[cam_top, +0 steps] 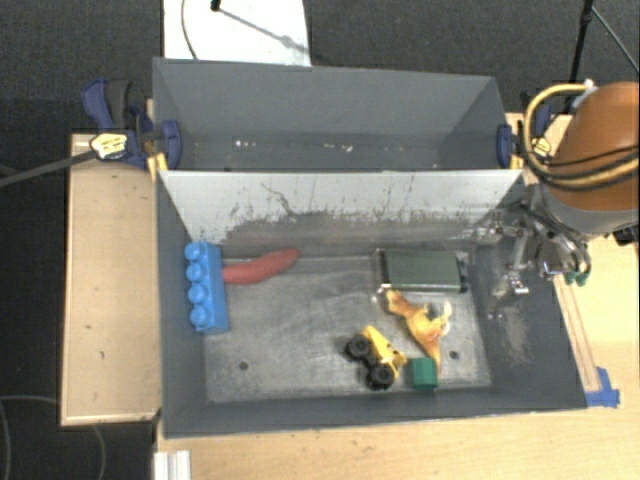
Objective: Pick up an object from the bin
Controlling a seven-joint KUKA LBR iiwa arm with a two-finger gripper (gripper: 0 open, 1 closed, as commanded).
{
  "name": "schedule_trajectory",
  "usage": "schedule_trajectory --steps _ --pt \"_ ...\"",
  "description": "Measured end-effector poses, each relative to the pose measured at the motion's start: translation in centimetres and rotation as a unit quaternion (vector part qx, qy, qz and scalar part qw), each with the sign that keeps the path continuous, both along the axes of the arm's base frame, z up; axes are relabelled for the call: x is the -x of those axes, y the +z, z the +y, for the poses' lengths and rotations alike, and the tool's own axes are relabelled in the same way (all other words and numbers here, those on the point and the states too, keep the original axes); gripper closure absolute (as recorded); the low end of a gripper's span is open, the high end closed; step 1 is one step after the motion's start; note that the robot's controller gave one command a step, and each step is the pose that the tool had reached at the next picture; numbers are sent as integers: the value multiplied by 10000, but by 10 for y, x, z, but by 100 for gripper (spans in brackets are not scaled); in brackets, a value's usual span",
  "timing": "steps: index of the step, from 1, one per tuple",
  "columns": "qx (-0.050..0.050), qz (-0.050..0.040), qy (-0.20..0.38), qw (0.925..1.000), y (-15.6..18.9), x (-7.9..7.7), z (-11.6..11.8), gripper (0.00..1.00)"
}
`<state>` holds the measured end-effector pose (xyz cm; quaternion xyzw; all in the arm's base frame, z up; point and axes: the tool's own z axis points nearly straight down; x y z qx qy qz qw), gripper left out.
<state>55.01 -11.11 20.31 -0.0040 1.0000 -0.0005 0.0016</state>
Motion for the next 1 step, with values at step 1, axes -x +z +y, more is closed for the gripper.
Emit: schedule_trajectory --steps 1 --pt "0 0 3 10000 0 0 0 0"
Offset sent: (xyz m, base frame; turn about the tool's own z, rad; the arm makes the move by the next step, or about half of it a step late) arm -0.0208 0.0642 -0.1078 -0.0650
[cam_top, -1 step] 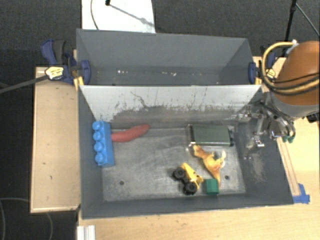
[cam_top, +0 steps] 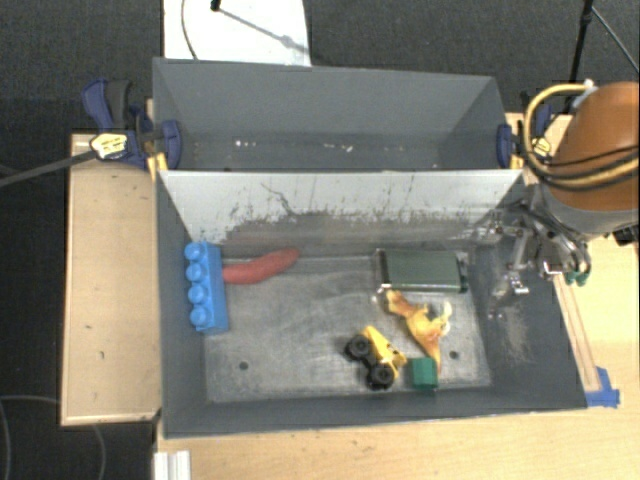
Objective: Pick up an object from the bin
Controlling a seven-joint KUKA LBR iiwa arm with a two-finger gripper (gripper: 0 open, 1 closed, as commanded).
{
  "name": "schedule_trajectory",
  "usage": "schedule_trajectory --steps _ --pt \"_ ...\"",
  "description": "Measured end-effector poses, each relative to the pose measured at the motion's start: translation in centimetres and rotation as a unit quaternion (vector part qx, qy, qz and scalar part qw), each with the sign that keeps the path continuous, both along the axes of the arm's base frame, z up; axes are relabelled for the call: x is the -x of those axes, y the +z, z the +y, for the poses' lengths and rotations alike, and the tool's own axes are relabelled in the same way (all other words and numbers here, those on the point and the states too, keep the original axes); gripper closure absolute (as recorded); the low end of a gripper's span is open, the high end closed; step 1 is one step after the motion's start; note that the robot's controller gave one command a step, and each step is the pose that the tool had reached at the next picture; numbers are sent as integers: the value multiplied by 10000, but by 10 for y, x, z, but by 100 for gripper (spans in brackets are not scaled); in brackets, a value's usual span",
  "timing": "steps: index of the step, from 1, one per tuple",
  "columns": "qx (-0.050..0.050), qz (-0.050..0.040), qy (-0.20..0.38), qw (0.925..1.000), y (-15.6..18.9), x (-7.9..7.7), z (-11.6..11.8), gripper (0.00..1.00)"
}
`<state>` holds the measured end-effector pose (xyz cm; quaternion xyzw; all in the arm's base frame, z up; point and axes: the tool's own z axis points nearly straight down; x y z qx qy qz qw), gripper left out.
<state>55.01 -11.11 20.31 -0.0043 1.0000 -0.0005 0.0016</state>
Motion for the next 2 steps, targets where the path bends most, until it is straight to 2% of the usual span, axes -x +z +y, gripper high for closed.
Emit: schedule_trajectory --steps 1,2 --pt "11 -35 121 9999 -46 8 27 0" --pt "0 -8 406 9992 -104 -20 42 0"
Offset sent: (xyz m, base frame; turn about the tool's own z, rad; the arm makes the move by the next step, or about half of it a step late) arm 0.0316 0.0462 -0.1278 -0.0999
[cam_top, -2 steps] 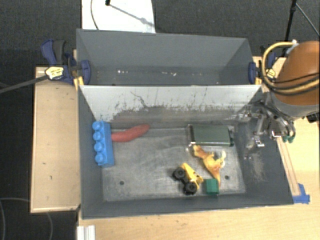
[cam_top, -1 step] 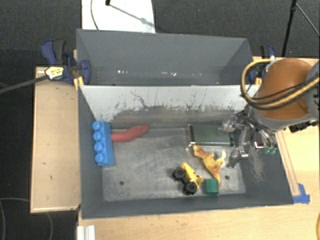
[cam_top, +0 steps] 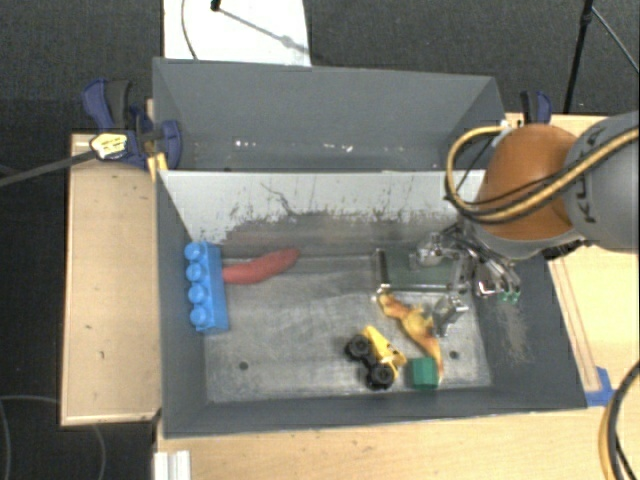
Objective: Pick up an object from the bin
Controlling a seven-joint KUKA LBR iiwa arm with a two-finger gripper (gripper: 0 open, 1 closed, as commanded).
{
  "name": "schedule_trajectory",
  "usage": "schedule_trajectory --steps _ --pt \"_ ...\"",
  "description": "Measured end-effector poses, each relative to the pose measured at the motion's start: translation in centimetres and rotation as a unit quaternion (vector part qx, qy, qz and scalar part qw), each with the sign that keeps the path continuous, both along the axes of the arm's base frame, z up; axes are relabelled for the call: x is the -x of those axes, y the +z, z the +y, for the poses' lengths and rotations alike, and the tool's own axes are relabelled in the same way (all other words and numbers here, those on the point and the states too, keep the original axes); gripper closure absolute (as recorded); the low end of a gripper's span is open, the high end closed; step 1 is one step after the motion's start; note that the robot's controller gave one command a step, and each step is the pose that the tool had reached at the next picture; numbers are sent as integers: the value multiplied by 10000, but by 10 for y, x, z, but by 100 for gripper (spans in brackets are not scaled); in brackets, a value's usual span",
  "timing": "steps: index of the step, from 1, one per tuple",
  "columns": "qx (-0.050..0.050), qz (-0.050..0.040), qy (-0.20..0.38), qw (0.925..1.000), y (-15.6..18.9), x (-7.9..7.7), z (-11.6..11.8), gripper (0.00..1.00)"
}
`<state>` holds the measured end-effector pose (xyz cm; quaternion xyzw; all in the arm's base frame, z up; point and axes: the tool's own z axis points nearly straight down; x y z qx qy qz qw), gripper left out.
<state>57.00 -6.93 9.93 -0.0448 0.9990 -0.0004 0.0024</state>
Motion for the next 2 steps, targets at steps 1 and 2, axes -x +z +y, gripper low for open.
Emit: schedule_trajectory --steps 1,2 --pt "41 72 96 9999 -7 -2 -6 100" --pt "41 71 100 9999 -7 -3 -6 100"
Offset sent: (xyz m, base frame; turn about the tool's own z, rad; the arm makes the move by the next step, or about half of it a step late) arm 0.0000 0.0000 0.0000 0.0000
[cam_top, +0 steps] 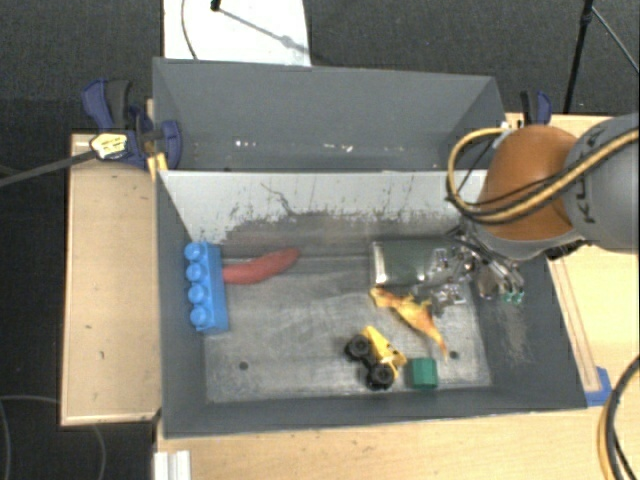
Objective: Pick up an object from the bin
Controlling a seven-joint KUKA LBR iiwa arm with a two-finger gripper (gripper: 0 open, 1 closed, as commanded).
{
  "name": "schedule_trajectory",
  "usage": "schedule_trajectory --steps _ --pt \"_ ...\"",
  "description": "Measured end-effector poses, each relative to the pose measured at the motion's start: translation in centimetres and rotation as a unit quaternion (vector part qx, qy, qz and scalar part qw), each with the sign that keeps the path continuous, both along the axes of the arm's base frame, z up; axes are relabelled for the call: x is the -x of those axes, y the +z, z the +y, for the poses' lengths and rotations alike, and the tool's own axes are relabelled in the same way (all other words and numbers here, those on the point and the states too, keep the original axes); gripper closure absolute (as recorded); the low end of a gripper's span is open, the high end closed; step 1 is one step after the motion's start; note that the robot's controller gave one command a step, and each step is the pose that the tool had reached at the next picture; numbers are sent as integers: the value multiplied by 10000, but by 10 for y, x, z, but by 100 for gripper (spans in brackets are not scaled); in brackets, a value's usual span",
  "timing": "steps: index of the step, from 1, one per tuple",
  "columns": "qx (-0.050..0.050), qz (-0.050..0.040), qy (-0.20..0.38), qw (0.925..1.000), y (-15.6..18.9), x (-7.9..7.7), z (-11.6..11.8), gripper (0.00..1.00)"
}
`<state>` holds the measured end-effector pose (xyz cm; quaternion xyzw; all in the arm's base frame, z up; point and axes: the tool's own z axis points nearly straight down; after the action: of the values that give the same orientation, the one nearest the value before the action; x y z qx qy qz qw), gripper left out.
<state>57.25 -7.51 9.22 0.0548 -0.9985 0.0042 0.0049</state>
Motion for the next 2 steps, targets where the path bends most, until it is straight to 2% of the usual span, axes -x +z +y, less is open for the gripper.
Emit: schedule_trajectory --steps 1,2 --pt "-54 -19 388 9992 36 10 -2 100" --pt "-51 -64 1438 9896 172 -7 -2 100"
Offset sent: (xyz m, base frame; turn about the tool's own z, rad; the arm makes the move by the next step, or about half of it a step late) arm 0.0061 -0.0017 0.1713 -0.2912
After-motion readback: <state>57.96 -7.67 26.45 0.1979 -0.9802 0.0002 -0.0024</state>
